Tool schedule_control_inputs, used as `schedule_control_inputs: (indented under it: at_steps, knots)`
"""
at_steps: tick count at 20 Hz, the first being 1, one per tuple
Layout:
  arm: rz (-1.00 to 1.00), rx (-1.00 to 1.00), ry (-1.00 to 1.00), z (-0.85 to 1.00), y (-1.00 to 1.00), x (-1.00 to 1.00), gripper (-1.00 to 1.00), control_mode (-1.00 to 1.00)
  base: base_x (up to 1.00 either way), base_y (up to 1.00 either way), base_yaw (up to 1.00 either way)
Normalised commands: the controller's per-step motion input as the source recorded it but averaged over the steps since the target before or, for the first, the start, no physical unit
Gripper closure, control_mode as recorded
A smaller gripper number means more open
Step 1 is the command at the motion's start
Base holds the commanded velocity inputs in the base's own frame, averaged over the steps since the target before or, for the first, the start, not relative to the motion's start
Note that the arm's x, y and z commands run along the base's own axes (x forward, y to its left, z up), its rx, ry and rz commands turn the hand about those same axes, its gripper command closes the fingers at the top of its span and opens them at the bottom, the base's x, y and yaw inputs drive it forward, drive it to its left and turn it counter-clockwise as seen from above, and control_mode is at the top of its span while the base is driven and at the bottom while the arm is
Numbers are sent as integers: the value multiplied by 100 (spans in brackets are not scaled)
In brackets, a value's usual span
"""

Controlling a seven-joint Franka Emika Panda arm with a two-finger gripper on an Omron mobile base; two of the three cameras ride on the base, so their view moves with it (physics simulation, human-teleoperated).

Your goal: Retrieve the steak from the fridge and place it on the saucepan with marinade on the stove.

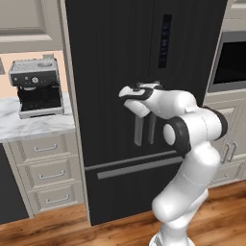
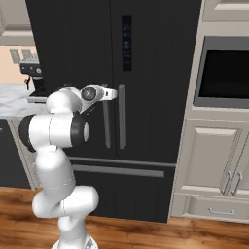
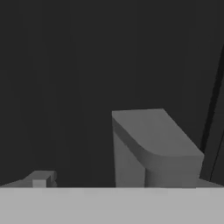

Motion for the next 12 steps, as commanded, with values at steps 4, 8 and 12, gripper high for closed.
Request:
schedule_control_inputs:
  at_steps: [4, 8, 12]
  knots:
    - [5, 0, 0, -11, -5, 49, 100, -100, 0, 0, 0]
    - [0, 0, 2, 1, 0, -16, 100, -100, 0, 0, 0]
    - [0, 0, 24, 24, 0, -70, 100, -100, 0, 0, 0]
